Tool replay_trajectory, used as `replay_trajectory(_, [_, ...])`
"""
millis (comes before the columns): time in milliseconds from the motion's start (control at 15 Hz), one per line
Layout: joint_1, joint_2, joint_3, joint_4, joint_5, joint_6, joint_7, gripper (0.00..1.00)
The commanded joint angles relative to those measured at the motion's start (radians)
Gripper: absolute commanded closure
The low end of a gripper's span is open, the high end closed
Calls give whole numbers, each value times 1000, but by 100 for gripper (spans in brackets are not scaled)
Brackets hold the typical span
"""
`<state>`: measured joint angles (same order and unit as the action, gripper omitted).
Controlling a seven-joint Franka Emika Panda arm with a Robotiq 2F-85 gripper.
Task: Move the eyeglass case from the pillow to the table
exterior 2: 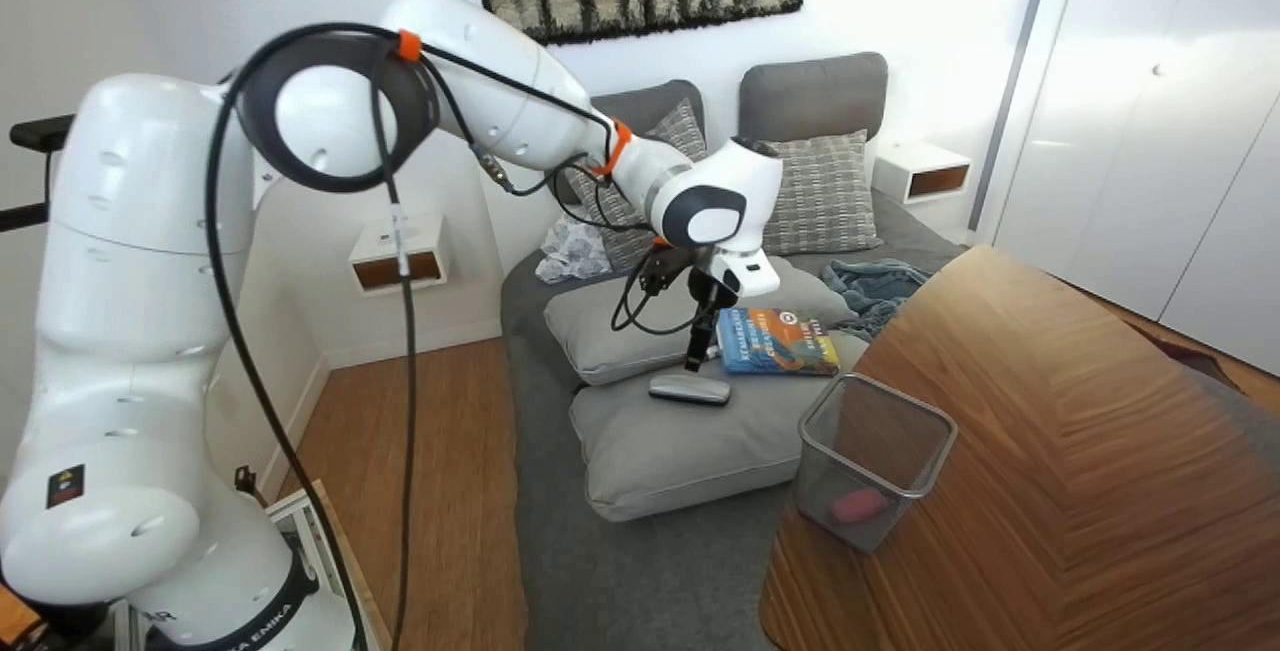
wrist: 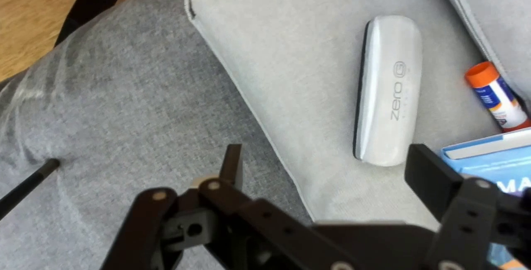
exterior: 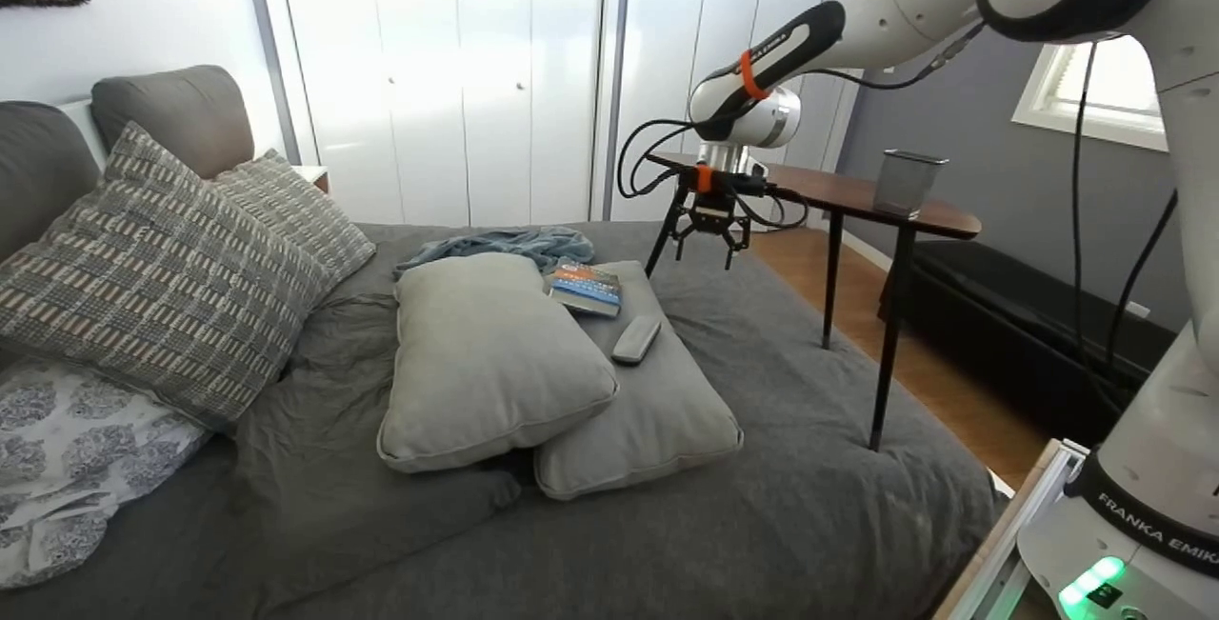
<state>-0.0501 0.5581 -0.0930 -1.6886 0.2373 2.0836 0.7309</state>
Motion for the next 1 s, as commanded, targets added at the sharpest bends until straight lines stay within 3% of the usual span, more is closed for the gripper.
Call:
replay_trajectory(0, [2,234,24,247,84,-42,97,0])
replay_trajectory(267, [11,418,40,440,82,-56,153,0])
replay_trajectory(467, [10,529,66,584,60,-109,102,0])
replay_trajectory(933, [1,704,94,871,56,-335,56,0])
